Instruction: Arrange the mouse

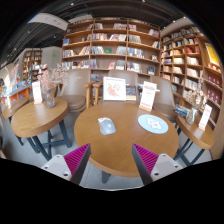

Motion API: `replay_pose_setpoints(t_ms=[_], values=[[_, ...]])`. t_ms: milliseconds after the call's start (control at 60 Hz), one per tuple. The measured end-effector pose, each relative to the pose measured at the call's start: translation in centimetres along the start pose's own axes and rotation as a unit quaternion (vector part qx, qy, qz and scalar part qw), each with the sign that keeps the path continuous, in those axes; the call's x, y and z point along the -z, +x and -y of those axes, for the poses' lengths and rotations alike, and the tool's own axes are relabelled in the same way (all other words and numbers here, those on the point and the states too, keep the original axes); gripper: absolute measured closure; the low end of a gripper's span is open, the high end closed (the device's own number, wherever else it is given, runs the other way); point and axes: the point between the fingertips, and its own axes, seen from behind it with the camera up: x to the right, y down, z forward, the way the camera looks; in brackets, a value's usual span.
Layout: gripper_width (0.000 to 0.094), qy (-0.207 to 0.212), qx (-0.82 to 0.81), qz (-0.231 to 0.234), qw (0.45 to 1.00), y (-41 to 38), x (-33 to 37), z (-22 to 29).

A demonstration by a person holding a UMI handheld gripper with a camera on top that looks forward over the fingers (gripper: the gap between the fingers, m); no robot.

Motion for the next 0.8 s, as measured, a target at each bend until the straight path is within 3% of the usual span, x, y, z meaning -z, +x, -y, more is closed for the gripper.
replay_pose_setpoints(t_ms=[333, 800], values=[[0.0082, 0.017, 0.001, -0.005, 1.0, -2.2, -6.7, 1.6], [0.0083, -0.025, 0.018, -0.033, 0.999, -1.5, -18.0, 2.8]])
